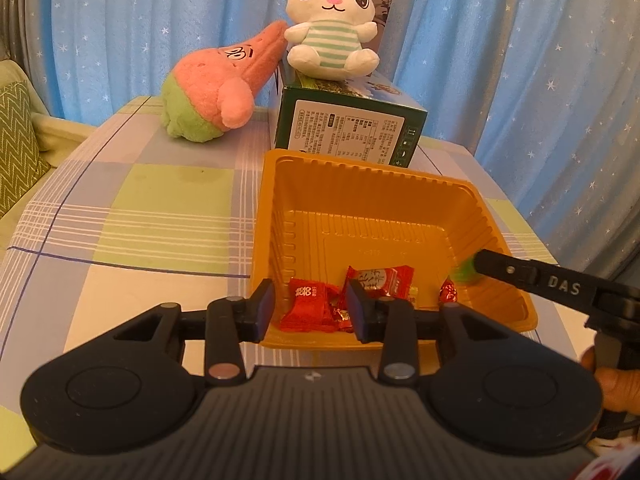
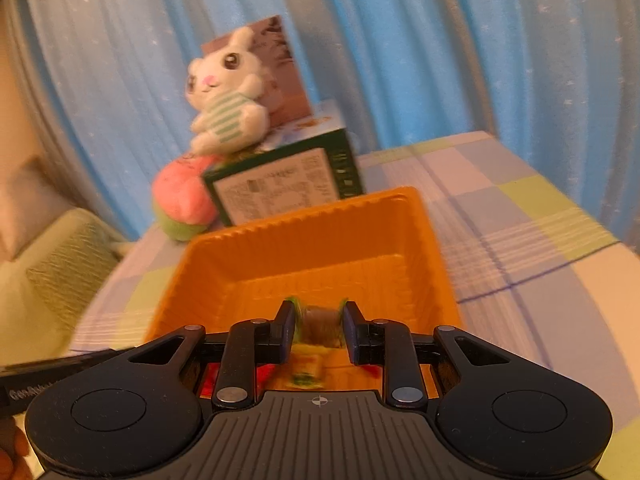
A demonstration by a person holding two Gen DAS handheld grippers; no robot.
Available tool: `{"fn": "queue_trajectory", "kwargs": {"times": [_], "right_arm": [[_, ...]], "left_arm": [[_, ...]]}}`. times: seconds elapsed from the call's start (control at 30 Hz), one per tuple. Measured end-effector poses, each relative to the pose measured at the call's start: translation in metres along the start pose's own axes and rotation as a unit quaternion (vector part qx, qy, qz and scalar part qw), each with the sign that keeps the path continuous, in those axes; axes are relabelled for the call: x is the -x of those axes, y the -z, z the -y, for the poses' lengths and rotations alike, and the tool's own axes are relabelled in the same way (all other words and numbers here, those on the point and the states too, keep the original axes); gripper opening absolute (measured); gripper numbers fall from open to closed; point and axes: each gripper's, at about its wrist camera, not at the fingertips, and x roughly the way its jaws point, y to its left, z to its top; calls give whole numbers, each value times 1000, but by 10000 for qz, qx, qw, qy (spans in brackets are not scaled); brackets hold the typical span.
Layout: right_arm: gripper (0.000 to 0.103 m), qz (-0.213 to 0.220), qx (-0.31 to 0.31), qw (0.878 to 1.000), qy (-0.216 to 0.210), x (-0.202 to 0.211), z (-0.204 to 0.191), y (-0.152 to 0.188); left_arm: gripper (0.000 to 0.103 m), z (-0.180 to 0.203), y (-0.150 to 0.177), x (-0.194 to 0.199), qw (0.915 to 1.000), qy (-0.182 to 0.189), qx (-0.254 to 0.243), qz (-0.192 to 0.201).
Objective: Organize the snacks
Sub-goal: 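Withdraw both open grippers from the tray back toward the remaining candies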
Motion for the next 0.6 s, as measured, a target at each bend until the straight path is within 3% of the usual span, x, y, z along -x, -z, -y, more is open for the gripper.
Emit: {"fn": "queue_trajectory", "kwargs": {"times": [0.03,0.1,0.6], "right_arm": [[53,21,1,10000,22,0,0,1],[68,143,-88,9999,32,5,2,3],[68,523,-236,9969,545,88,6,20]], "left_arm": [[39,0,1,2,10000,7,15,-4],[41,0,4,7,10000,15,50,16],[54,8,47,63,9999,-11,121,0]]}}
